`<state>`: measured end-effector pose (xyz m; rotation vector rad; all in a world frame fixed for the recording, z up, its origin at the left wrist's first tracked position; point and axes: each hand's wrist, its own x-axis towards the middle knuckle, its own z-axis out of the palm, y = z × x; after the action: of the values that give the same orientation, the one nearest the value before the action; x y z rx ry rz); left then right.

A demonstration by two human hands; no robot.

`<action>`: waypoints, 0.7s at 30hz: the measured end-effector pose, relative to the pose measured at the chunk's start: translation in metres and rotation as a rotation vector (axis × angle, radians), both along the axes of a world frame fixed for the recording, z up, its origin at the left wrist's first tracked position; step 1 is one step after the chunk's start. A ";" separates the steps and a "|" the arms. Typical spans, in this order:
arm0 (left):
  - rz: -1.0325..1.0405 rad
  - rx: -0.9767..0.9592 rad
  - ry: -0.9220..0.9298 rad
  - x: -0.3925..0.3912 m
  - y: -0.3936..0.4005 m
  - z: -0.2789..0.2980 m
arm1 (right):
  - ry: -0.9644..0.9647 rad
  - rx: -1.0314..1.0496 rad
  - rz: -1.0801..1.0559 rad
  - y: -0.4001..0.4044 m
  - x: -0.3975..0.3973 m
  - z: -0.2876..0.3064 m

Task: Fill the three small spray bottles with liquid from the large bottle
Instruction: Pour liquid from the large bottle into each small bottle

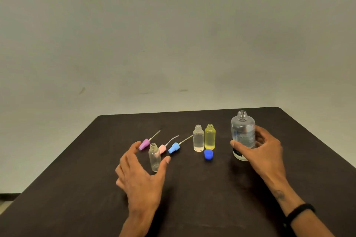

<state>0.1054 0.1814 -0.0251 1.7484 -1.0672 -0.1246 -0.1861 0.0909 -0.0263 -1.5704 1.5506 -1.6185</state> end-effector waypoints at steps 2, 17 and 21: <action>-0.017 0.036 0.023 0.002 -0.004 0.000 | -0.003 0.006 0.005 0.002 0.000 0.001; -0.097 0.135 0.093 0.008 -0.017 -0.001 | -0.031 -0.002 0.017 0.004 0.004 0.001; -0.241 -0.021 0.062 -0.015 -0.010 0.003 | -0.022 -0.006 0.014 0.005 0.007 0.003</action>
<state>0.0906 0.1715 -0.0218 1.5820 -1.2255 -0.3142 -0.1794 0.0962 -0.0228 -1.5583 1.5218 -1.6286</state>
